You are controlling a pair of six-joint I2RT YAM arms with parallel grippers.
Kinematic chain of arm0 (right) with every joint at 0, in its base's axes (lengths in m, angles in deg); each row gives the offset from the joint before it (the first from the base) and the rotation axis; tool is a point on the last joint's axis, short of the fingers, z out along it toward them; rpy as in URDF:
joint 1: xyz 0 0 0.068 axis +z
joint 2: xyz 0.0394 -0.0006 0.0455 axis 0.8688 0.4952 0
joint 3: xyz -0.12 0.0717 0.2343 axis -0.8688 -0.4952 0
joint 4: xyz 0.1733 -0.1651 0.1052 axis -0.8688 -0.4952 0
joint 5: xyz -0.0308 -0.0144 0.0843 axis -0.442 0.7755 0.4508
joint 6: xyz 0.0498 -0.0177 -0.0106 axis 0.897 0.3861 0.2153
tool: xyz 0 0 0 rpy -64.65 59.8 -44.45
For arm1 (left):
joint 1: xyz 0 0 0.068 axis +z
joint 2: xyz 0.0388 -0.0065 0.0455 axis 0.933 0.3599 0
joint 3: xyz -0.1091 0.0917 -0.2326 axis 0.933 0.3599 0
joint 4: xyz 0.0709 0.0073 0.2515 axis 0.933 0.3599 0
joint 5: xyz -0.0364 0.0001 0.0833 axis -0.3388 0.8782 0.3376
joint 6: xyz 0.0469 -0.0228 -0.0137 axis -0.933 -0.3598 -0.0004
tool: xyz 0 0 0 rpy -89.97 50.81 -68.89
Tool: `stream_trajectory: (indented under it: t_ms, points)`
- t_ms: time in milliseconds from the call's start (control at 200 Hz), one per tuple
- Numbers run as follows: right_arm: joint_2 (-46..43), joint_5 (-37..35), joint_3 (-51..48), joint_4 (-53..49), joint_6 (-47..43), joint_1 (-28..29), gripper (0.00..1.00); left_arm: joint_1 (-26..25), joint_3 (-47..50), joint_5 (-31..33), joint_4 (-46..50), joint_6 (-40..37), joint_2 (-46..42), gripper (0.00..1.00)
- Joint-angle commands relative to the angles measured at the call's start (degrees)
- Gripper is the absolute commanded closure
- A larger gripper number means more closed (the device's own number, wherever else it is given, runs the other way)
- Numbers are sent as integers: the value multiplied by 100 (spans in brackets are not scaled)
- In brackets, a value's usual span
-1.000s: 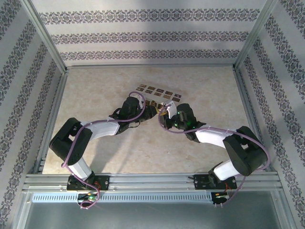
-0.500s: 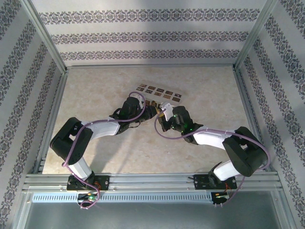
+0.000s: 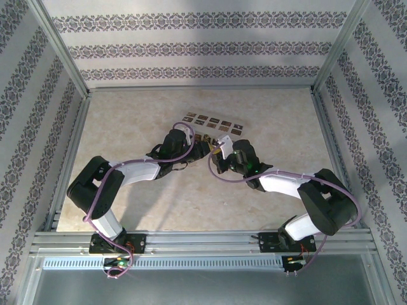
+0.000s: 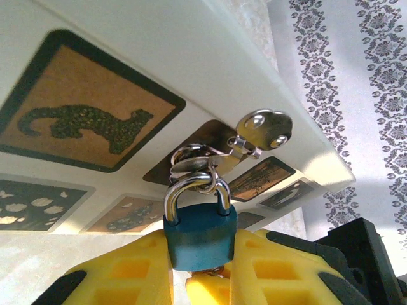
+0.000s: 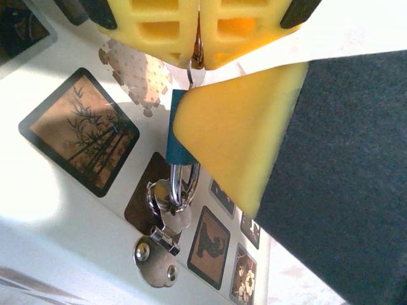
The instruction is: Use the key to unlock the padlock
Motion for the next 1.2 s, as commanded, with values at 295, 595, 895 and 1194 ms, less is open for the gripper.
stream_trajectory:
  t_ms: [295, 595, 895, 1194]
  points:
    - [-166, 776, 239, 1532, 402, -62, 100, -173, 61, -639, -225, 87, 204, 77]
    - [59, 527, -25, 1635, 393, -59, 100, -173, 83, -645, -395, 197, 371, 77]
    - [402, 270, -405, 2023, 767, -80, 100, -173, 111, -657, -675, 374, 670, 77]
    - [724, 74, -798, 2453, 1351, -91, 100, -169, 234, -634, -1061, 575, 905, 70]
